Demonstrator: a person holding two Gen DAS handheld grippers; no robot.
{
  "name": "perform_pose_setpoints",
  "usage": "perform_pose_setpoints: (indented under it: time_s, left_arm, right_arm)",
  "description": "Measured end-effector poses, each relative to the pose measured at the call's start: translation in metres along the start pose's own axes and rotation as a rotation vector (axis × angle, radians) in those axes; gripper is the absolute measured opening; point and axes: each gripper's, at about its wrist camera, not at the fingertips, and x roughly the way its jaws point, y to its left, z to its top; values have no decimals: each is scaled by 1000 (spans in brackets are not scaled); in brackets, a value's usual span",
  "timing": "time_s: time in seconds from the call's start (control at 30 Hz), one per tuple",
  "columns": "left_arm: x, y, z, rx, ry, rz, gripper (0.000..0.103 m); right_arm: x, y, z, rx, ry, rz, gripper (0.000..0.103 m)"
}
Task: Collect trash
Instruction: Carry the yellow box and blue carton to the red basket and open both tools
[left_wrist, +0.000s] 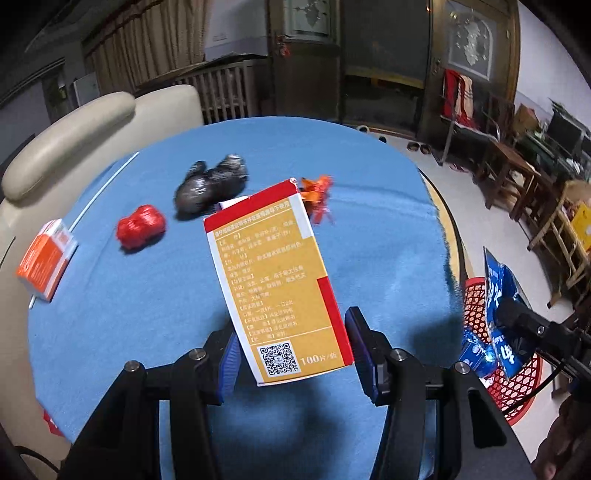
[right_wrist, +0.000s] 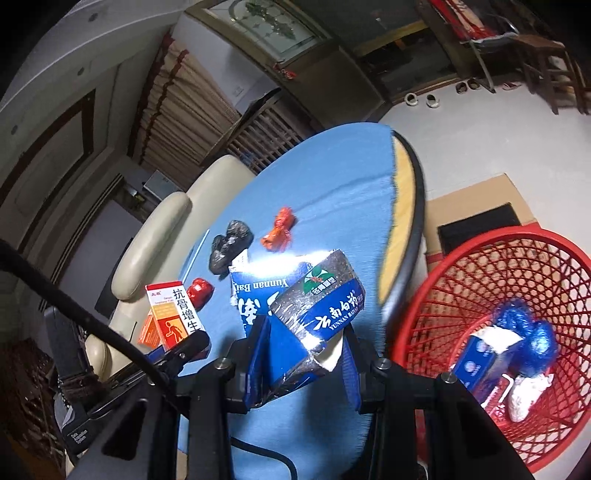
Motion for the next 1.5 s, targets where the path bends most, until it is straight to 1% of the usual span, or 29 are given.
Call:
perform_pose_setpoints:
  time_s: [0.17, 0.37, 0.47, 0.8, 0.97, 1.1, 1.3, 1.5]
  left_arm:
    - [10, -23, 7, 18, 18, -23, 55]
    - [12, -40, 5, 42, 27, -60, 55]
    - [6, -39, 0, 50, 19, -68, 55]
    - [-19, -11, -16, 19, -4, -83, 55]
    - [-25, -5, -15, 15, -21, -98, 55]
    - [-25, -8, -14, 29, -26, -110, 55]
    - [-17, -25, -12, 78, -22, -134, 55]
    - [-12, -56, 2, 138, -27, -175, 55]
  right_arm:
    - [-4, -18, 4, 15, 15, -22, 39]
    - [-23, -29, 8, 16, -4, -66, 39]
    - [-33, -28, 5, 20, -26, -76, 39]
    - [-51, -18, -8, -5, -71, -123, 39]
    - [-59, -13, -9, -21, -83, -158, 39]
    - [-61, -11, -7, -32, -88, -177, 39]
    - [-58, -21, -5, -29, -83, -215, 39]
    - [-65, -50, -1, 16, -93, -268, 39]
